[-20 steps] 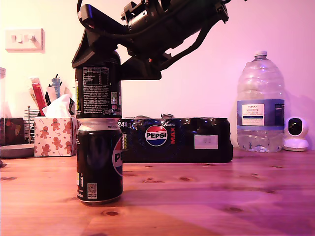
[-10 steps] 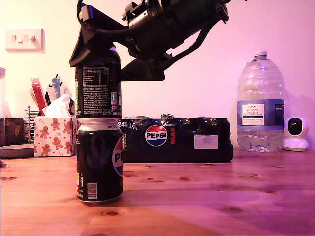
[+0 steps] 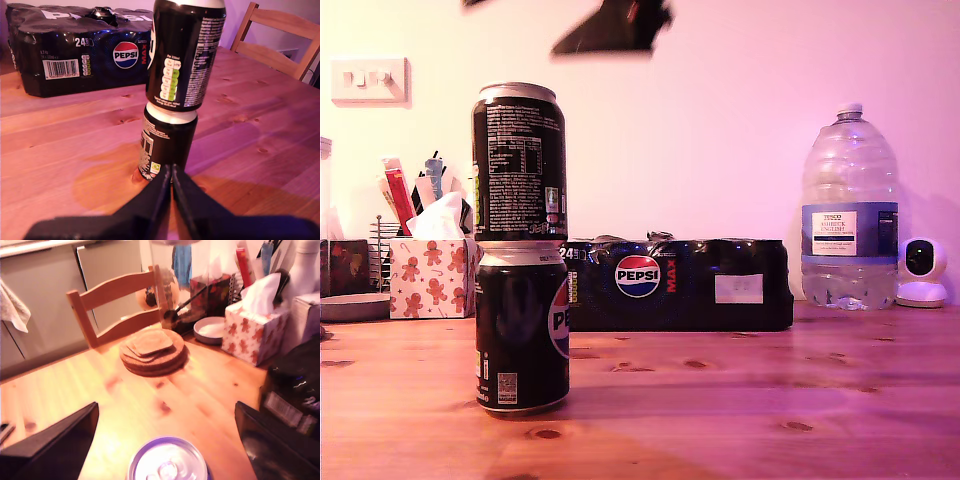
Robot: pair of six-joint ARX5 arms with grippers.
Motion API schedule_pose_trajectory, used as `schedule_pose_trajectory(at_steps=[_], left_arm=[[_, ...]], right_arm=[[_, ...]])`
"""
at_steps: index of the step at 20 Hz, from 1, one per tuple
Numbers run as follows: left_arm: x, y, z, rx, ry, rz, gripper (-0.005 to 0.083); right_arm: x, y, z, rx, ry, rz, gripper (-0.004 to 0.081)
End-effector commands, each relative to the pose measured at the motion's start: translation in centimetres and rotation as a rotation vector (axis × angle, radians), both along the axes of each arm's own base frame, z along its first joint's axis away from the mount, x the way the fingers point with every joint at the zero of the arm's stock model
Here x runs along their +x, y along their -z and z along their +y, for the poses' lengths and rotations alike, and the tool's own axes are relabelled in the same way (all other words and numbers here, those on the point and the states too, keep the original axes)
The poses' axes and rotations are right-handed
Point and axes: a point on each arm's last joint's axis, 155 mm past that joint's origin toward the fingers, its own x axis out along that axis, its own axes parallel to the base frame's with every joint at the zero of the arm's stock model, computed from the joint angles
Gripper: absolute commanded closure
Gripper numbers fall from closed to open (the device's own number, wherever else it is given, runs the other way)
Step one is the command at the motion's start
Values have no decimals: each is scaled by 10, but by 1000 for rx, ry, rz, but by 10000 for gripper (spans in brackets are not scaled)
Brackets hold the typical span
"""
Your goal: Stack up the Pepsi cans on top of each other
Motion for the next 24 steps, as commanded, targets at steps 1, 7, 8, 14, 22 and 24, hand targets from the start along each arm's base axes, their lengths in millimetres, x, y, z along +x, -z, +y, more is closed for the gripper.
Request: schedule_pose_trajectory(at_steps=[1, 7, 8, 14, 22, 24], left_arm=[[0, 5, -1, 5, 7, -3, 787], [1, 5, 1, 7, -6, -5, 787], [3, 4, 3, 9, -21, -11, 787], [16, 1, 20, 33, -129, -39, 787], [28, 2, 45, 66, -280, -49, 787], [28, 5, 46, 72, -283, -38, 787]], right_arm=[[-4, -13, -7, -24, 4, -55, 104], [17, -11, -38, -83, 113, -70, 755], [20, -14, -40, -69, 129, -71, 783], [73, 16, -113, -74, 370, 85, 783], [93, 76, -184, -44, 528, 69, 783], [78, 87, -192, -10, 535, 59, 783]])
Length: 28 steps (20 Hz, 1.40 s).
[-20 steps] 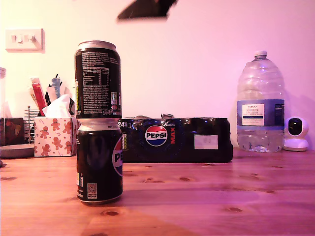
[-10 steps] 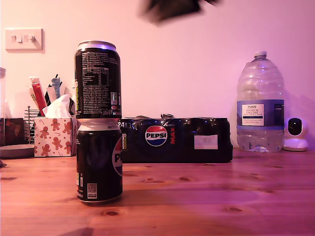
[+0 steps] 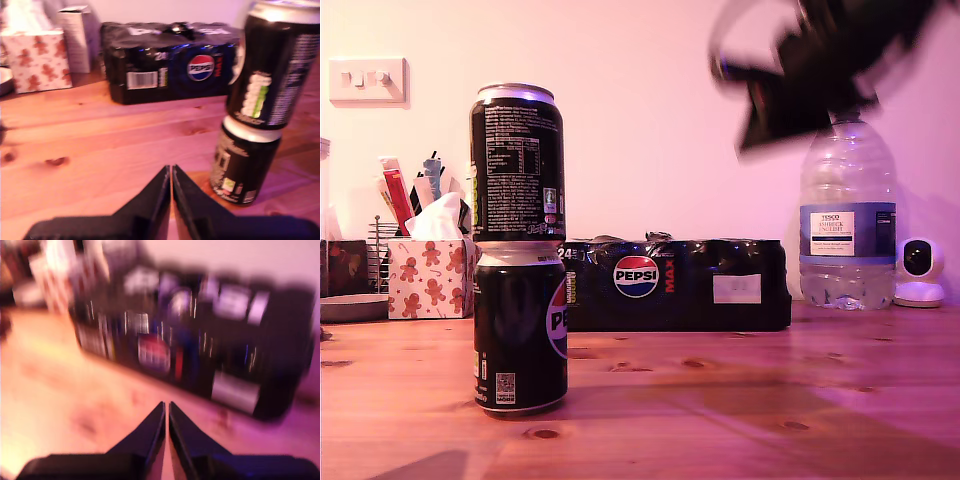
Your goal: Stack up the Pepsi cans on top of each other
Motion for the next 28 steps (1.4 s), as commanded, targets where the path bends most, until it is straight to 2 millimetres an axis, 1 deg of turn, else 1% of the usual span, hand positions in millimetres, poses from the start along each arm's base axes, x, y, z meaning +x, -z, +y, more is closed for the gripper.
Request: schedule_pose_trajectory(at_steps=[1, 3, 5, 6, 8, 12, 14, 16, 18, 21, 24, 25, 26, 28], left_arm=[[0, 9, 1, 11, -4, 14, 787], [0, 16, 6, 25, -28, 39, 787], [1, 17, 9, 31, -46, 42, 787], [1, 17, 9, 32, -46, 42, 787], [1, 18, 9, 32, -46, 46, 787], [0, 20, 9, 19, -50, 60, 787], [-1, 24, 10, 25, -50, 75, 787], [-3, 29, 10, 32, -50, 94, 787], [-3, 29, 10, 33, -50, 96, 787], [-4, 32, 11, 38, -50, 108, 787], [-4, 33, 11, 39, -50, 112, 787], [-4, 33, 11, 39, -50, 112, 787], [-4, 33, 11, 39, -50, 112, 787], [-4, 33, 11, 39, -50, 112, 787]], right_arm=[[-14, -16, -9, 84, 24, -61, 783], [-28, -11, -27, 130, 72, -85, 783], [-43, -4, -47, 146, 119, -108, 783], [-51, -3, -54, 155, 129, -119, 783], [-65, -7, -66, 183, 148, -152, 783], [-87, -14, -92, 177, 198, -189, 783], [-99, -20, -98, 153, 194, -210, 783], [-112, -26, -102, 157, 192, -222, 783], [-127, -35, -107, 171, 187, -249, 783], [-151, -50, -105, 206, 134, -299, 783], [-166, -71, -109, 250, 122, -382, 783], [-168, -72, -110, 252, 123, -388, 783], [-169, -69, -111, 247, 126, -378, 783], [-168, -56, -110, 225, 128, -330, 783]])
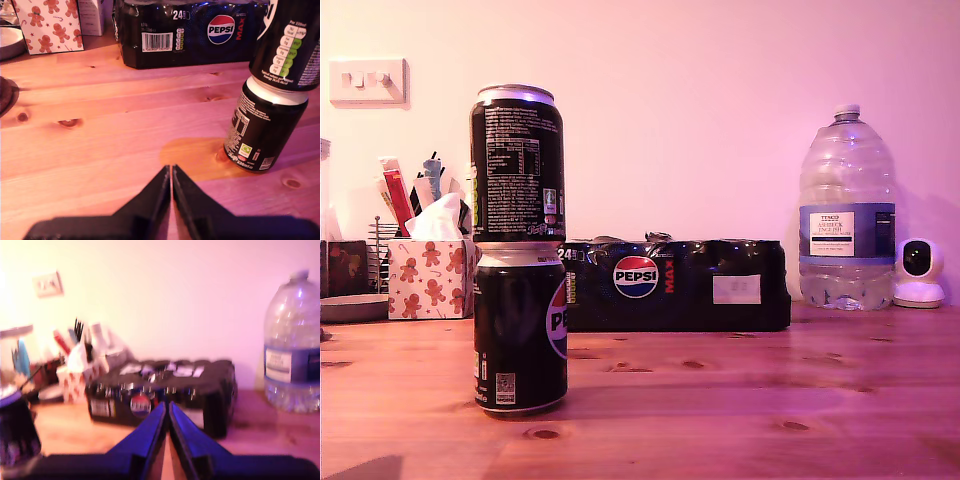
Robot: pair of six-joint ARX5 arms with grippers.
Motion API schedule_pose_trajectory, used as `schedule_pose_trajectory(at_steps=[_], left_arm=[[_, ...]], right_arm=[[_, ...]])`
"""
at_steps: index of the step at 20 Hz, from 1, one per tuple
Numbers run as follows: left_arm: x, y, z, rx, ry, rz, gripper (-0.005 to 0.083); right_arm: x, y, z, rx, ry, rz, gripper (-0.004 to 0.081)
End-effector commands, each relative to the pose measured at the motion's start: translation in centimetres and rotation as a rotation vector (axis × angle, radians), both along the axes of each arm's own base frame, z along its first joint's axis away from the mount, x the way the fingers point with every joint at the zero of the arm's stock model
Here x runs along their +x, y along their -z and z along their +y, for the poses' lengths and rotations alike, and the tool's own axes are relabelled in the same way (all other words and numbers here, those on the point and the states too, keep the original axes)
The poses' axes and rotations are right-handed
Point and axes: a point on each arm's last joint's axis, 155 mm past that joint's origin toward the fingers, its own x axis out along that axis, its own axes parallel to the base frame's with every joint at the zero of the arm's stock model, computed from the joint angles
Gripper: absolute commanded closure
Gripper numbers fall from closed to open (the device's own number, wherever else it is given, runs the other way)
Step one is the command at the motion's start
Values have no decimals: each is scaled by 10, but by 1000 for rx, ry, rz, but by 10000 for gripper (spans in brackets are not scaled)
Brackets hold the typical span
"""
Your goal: Stack up the Pepsi cans on top of each other
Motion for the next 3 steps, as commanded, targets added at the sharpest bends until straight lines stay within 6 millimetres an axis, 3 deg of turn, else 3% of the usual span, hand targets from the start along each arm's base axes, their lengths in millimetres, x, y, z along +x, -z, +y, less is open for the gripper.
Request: schedule_pose_trajectory(at_steps=[1, 3], left_arm=[[0, 6, 0, -4, -4, 7, 787], [0, 6, 0, -4, -4, 7, 787]], right_arm=[[1, 16, 1, -19, -4, 52, 783], [0, 37, 1, -47, -3, 129, 783]])
